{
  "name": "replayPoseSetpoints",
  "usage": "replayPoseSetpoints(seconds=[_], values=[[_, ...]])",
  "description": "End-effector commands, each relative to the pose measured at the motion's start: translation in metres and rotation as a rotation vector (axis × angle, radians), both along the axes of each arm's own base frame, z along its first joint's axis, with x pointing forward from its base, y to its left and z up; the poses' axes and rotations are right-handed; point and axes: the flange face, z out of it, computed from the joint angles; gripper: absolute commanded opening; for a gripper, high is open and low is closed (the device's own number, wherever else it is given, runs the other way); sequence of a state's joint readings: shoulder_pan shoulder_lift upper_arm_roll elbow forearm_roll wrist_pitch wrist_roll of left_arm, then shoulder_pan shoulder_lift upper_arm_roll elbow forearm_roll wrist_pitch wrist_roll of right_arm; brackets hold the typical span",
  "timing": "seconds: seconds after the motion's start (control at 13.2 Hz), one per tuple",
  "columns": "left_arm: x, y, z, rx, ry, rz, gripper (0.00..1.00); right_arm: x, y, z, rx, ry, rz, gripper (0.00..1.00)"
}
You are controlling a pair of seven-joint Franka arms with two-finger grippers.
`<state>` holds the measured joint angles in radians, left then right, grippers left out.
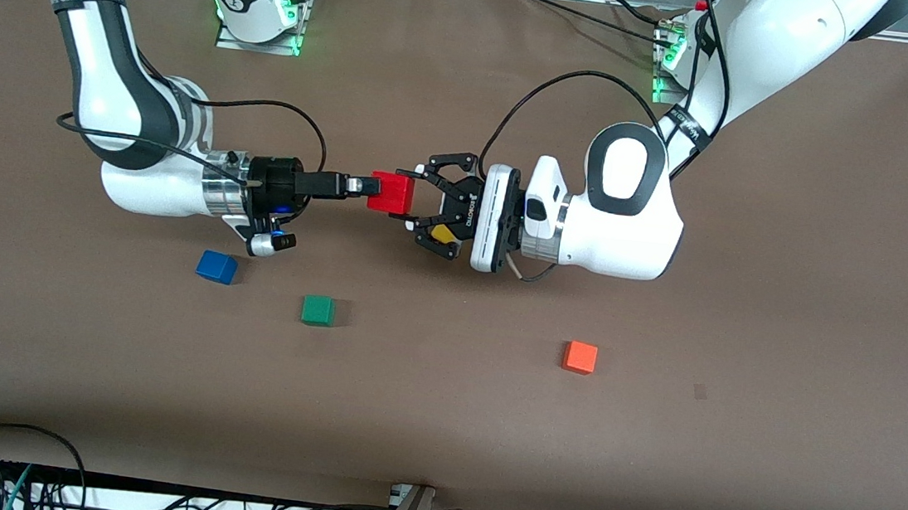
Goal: Pass red block to right arm, stack on blue
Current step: 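Close the right gripper on the red cube, then open the left gripper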
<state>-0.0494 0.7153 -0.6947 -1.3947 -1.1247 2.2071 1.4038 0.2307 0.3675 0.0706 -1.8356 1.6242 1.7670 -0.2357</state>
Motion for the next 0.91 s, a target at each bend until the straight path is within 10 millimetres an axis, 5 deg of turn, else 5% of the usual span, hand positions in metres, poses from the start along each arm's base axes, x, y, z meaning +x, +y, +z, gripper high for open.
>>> replayPoseSetpoints(seconds=[0.0, 0.15, 0.38, 0.53, 0.6, 0.68, 0.83], values=[[0.003, -0.006, 0.006, -0.035, -0.003, 0.014, 0.00, -0.005, 0.004, 0.007, 0.007, -0.019, -0.026, 0.98], [0.003, -0.006, 0.006, -0.039, 0.001, 0.017, 0.00, -0.002, 0.004, 0.011, 0.011, -0.029, -0.028, 0.78], [0.003, -0.006, 0.006, -0.039, 0.001, 0.017, 0.00, -0.002, 0.004, 0.017, 0.020, -0.054, -0.023, 0.26], [0.004, -0.005, 0.007, -0.039, 0.000, 0.018, 0.00, -0.002, 0.003, 0.018, 0.018, -0.058, -0.025, 0.07], [0.003, -0.005, 0.008, -0.040, -0.001, 0.017, 0.25, -0.001, 0.002, 0.018, 0.017, -0.058, -0.026, 0.07], [0.004, -0.005, 0.007, -0.041, 0.003, 0.018, 0.99, 0.000, 0.000, 0.019, 0.017, -0.059, -0.029, 0.05], [0.004, -0.004, 0.009, -0.043, 0.018, 0.023, 1.00, 0.000, -0.001, 0.021, 0.018, -0.063, -0.031, 0.05]])
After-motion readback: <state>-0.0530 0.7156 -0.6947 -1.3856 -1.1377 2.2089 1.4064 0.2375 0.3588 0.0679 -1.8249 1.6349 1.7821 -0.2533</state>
